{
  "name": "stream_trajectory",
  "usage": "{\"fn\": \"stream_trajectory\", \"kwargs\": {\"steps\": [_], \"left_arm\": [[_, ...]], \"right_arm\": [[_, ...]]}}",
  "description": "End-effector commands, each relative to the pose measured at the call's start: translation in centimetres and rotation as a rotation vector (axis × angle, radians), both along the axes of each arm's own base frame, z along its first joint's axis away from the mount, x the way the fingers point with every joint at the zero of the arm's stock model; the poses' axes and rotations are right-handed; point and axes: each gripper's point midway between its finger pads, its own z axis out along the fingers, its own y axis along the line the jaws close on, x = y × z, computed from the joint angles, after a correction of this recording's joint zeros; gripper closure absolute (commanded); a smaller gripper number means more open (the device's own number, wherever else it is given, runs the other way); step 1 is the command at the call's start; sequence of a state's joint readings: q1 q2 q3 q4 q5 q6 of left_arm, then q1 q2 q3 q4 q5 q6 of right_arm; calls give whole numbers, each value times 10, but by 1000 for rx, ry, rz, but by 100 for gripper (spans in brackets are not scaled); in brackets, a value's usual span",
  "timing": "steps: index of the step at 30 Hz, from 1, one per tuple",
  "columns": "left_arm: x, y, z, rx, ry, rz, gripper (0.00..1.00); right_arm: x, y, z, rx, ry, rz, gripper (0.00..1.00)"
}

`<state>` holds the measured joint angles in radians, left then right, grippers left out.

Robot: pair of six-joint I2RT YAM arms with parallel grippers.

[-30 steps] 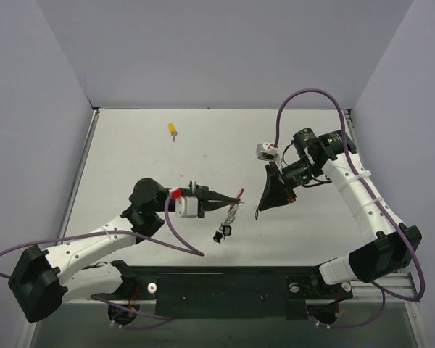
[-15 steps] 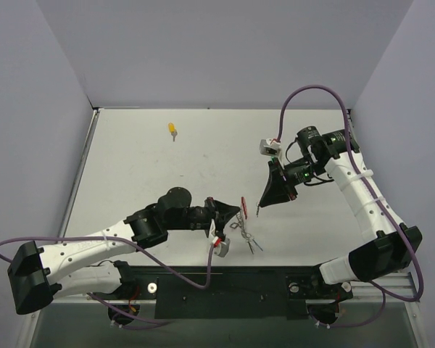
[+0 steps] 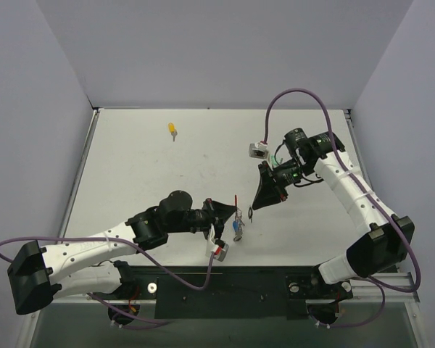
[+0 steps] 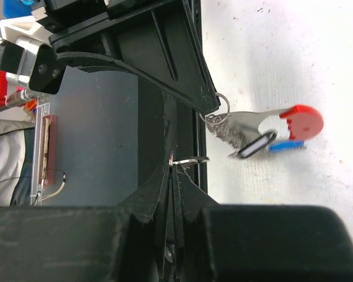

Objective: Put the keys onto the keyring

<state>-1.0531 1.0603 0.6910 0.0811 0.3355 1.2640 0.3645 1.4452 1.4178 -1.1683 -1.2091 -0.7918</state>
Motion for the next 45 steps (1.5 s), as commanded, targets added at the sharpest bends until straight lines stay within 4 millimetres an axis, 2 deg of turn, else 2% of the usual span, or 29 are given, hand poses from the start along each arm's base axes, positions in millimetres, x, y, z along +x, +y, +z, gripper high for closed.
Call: {"fn": "stream_trajectory", "kwargs": {"steps": [1, 13, 24, 27, 28, 29, 32, 33, 34, 35, 43, 44, 45], "left_arm": [[0, -2, 30, -90, -74, -15, 100], [-5, -4, 37, -123, -55, -33, 100], [-9, -6, 42, -181, 0, -38, 100], [-8, -4, 43, -217, 45, -17, 100], [-6, -3, 48, -243, 46, -13, 100], [-6, -2, 45, -253, 92, -6, 100], [-2, 3, 59, -362, 149, 1, 100], [2, 6, 57, -376, 167, 17, 100], [2, 7, 66, -424, 183, 16, 100], [5, 10, 64, -436, 198, 22, 100], [0, 31, 104, -666, 259, -21, 100], [0, 33, 102, -676, 284, -21, 100], [-1, 39, 110, -704, 276, -27, 100]], "right_arm": [[-3, 5, -9, -23, 47, 16, 100], [0, 8, -25, -78, 68, 33, 100], [0, 7, -26, -89, 54, 34, 100], [6, 1, -27, -101, 38, 9, 100], [8, -3, -27, -107, 29, -1, 100], [13, -9, -29, -120, 23, -25, 100], [22, -23, -31, -144, -16, -67, 100], [26, -32, -33, -166, -27, -90, 100], [30, -41, -34, -180, -51, -109, 100], [30, -46, -36, -191, -61, -115, 100], [29, -103, -57, -352, -150, -238, 100], [29, -114, -64, -397, -151, -255, 100], [24, -119, -70, -421, -146, -255, 100]]}}
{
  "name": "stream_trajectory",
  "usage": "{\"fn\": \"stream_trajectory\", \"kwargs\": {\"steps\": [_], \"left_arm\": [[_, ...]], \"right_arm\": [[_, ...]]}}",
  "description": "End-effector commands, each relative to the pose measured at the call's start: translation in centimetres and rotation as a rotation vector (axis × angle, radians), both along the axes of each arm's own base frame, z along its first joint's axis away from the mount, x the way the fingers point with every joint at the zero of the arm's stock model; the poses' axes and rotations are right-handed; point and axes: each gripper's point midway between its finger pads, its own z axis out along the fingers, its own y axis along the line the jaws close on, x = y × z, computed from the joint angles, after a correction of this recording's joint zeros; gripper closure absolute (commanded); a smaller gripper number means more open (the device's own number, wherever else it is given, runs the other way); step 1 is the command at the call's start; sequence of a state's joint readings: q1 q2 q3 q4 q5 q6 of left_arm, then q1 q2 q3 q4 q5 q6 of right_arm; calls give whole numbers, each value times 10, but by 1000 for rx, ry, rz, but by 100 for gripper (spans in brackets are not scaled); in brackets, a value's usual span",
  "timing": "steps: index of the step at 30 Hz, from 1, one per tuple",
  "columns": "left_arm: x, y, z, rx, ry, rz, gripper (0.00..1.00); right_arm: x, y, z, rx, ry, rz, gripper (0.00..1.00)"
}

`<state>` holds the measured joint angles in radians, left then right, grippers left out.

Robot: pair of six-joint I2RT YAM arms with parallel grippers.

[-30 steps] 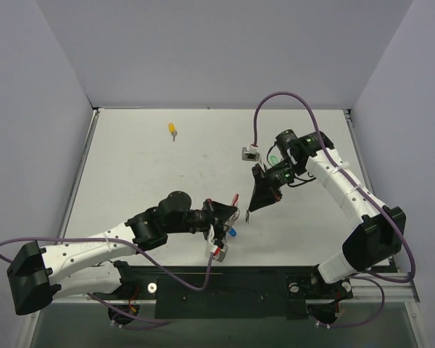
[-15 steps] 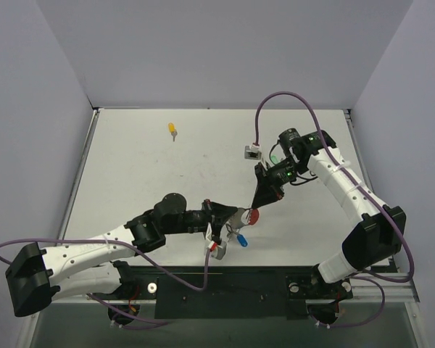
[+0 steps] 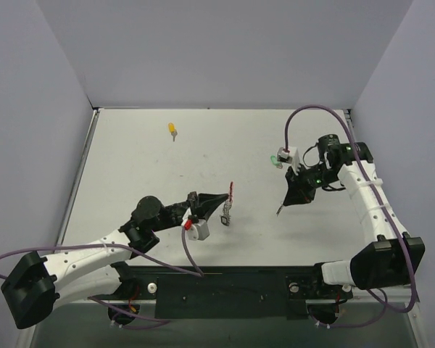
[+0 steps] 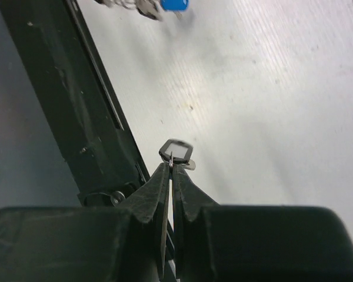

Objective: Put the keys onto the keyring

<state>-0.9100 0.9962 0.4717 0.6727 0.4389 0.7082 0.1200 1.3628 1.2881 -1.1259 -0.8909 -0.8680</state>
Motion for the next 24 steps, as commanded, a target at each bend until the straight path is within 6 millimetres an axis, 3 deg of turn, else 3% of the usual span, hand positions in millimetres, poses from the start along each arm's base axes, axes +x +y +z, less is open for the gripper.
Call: {"fn": "stream_trajectory", "kwargs": {"steps": [1, 6, 11, 16, 24], "left_arm": [[-17, 20, 68, -254, -46, -55, 100], [-25, 39, 72, -291, -73, -43, 100], [-33, 50, 58, -280, -60, -42, 100], [-39, 59, 53, -275, -76, -42, 100], [-41, 65, 57, -306, -75, -48, 100]], "right_arm": [[-16, -41, -21, -175, -4, -32, 100], [-22, -75, -51, -310, 63, -122, 100], [-13, -106, -82, -453, 95, -236, 100], [-2, -116, -113, -522, 201, -287, 100], [38, -117, -130, -569, 261, -306, 100]]}}
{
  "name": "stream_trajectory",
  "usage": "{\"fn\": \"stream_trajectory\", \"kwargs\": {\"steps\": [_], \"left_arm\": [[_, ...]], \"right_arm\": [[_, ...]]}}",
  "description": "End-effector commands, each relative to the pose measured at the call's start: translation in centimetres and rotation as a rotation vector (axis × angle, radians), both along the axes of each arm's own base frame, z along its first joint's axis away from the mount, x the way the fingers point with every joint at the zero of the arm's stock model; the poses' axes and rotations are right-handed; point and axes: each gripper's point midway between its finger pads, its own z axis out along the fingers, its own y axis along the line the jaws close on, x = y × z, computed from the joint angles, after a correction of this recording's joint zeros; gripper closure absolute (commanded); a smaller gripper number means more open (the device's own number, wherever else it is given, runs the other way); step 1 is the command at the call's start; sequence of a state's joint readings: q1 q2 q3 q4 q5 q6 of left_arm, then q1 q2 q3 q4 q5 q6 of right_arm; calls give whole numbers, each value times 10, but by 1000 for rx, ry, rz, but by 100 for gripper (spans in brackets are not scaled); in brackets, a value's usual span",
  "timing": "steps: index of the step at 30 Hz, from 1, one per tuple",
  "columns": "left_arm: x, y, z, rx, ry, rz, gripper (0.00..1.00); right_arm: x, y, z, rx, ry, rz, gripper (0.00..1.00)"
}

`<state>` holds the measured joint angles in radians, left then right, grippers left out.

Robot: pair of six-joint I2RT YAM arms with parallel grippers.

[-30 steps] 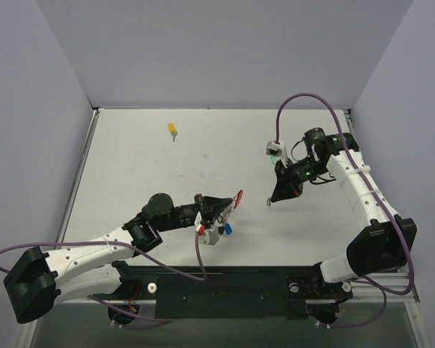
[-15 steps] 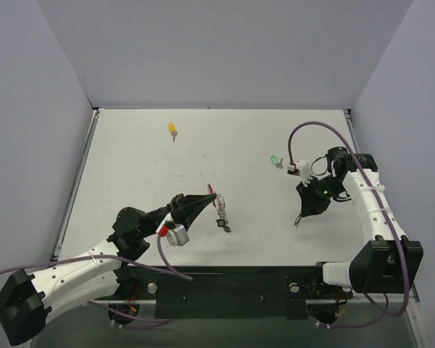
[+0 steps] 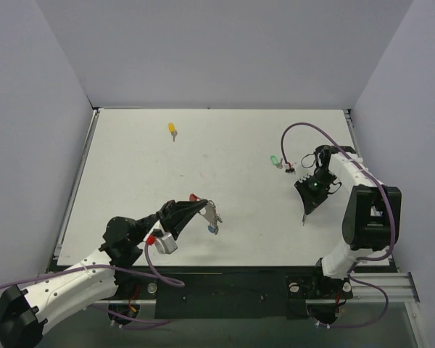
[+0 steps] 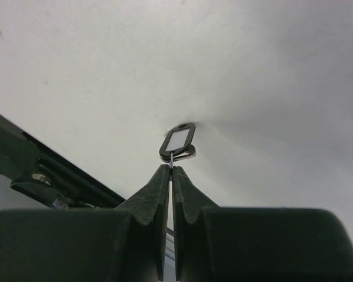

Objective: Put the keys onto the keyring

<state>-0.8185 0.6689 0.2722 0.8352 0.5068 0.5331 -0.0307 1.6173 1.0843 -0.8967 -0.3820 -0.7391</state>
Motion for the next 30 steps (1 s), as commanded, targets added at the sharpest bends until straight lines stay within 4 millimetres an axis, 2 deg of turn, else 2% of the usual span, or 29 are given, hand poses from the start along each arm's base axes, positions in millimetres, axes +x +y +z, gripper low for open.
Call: {"fn": "stream_trajectory", "kwargs": {"steps": [1, 3, 4, 16, 30], "left_arm": [[-8, 6, 20, -65, -43, -25, 100], [-6, 7, 21, -72, -41, -19, 100], [-6, 8, 22, -75, -40, -19, 100], [1, 9, 20, -75, -28, -14, 100], [0, 8, 19, -75, -21, -25, 100]], "right_arm": [[28, -3, 0, -58, 1, -24, 100], [35, -3, -2, -61, 9, -30, 100], [37, 3, -3, -59, 11, -7, 100], [64, 31, -22, -64, 58, 55, 100], [68, 42, -36, -50, 107, 32, 100]]}}
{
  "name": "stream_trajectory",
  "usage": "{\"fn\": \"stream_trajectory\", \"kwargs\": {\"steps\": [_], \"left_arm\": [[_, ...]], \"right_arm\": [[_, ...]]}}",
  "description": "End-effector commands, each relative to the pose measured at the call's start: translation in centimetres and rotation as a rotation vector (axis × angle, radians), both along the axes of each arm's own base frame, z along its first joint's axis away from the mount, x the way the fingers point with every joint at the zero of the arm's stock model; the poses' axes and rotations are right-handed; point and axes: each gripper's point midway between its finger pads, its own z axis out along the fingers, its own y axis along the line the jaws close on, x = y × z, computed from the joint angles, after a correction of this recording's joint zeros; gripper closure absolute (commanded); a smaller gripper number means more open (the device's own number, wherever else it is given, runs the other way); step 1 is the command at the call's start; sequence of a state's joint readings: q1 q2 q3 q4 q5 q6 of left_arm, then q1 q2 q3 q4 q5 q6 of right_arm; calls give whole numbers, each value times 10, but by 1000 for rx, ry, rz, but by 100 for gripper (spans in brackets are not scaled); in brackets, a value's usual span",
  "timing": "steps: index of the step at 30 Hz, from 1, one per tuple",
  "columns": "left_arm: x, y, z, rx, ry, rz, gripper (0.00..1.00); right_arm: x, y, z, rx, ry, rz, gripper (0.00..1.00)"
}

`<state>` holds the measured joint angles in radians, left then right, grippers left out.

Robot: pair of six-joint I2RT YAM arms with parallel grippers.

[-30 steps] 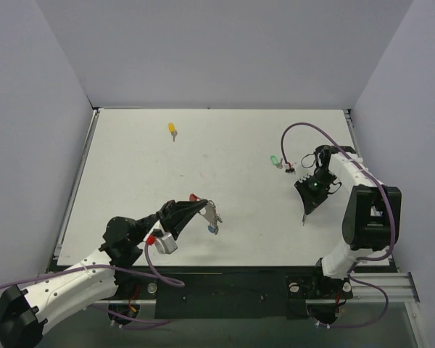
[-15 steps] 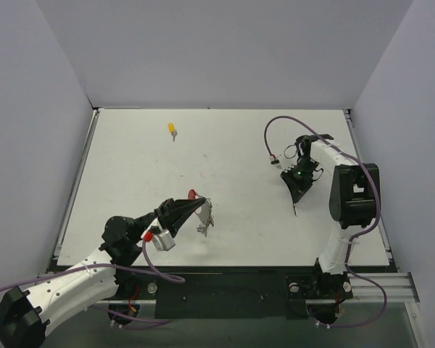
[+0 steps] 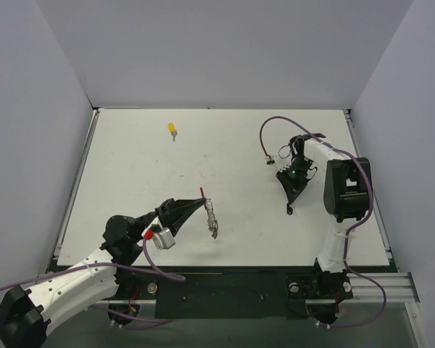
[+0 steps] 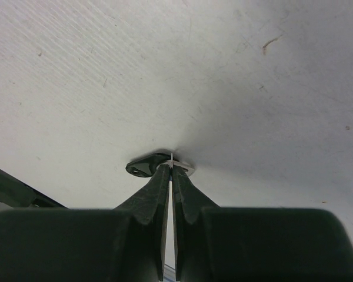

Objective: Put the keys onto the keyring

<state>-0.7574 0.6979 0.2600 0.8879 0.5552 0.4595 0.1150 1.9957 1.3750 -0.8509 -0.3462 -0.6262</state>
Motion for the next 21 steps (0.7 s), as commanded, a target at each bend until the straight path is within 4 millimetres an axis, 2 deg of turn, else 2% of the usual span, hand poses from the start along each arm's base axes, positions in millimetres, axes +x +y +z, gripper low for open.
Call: {"fn": "stream_trajectory", "kwargs": {"steps": [1, 7, 11, 15, 21], "left_arm": [[-6, 5, 24, -67, -65, -11, 100], [-7, 5, 24, -68, -64, -15, 100], [-7, 6, 25, -69, -67, -15, 100], [-8, 6, 24, -69, -65, -17, 100], [-9, 5, 24, -67, -65, -25, 100]], "right_arm": [[-4, 4, 6, -1, 41, -11, 100], [-5, 4, 7, 0, 41, -16, 100], [-5, 3, 6, -6, 44, -23, 95], [-3, 3, 8, -2, 35, -28, 89], [-1, 2, 13, 8, 22, -47, 74]]}}
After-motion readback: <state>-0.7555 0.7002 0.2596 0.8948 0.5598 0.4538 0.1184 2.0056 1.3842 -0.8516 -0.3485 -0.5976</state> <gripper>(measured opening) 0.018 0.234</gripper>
